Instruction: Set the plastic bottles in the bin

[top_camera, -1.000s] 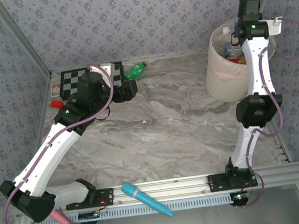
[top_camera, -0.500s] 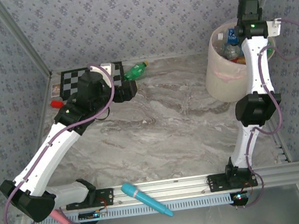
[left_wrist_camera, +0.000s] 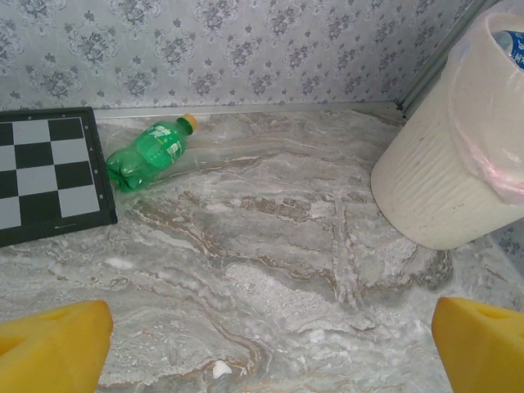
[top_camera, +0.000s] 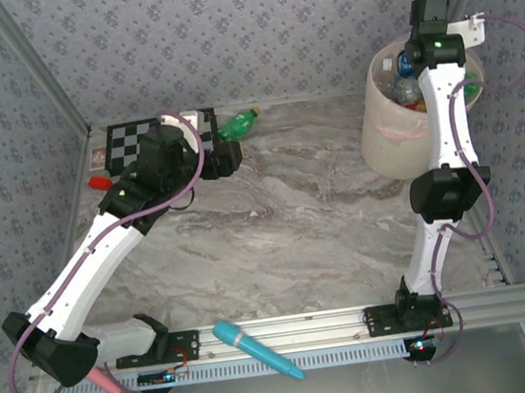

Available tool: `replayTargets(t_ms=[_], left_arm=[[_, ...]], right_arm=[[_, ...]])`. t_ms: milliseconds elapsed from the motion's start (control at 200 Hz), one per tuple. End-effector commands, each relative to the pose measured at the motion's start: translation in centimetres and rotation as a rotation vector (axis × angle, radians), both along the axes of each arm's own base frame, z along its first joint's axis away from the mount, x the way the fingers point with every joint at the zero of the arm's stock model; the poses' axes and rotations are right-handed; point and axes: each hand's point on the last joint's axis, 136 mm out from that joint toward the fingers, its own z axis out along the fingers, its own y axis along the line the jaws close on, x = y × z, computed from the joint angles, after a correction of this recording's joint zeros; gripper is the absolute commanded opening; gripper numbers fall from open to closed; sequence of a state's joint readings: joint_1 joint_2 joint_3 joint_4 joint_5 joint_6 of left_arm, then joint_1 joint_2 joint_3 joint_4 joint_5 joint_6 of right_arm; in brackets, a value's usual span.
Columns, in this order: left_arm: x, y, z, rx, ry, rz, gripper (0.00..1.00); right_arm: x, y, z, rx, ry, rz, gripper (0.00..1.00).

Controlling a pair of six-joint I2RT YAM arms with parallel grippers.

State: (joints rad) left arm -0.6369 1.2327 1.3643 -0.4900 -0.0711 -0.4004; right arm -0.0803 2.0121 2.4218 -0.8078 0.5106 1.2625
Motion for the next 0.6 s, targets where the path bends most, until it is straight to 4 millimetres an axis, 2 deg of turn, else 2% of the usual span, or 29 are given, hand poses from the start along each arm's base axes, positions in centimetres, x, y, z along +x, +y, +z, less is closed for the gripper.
replayTargets(t_ms=[0,160,305,355,595], left_arm=[[0.4,0.2,0.6,0.003,-0.022,0.016,1.0],[1.0,0.4,-0.4,0.005,0.019,0.029,1.0],[2.6,1.2,-2.1,-0.021,0.079,0.063,1.0],[3.2,1.4,-2.9,-0.009,0.093,0.07,1.0],[7.3,2.2,-6.9,0.089,0.133,0.113,1.0]], right_arm=[[-0.8,2.7,3.7,-0.083,-0.032,0.159,1.0],[-1.2,7.0,3.3,-0.163,0.015,0.351,1.0],[-1.8,10.8,0.8,-0.155,0.077,0.535,1.0],[-2.3,12.0,0.4,-0.189,0.096,0.577,1.0],[-4.7,18.1,0.6,-0.384,0.094,0.781,1.0]])
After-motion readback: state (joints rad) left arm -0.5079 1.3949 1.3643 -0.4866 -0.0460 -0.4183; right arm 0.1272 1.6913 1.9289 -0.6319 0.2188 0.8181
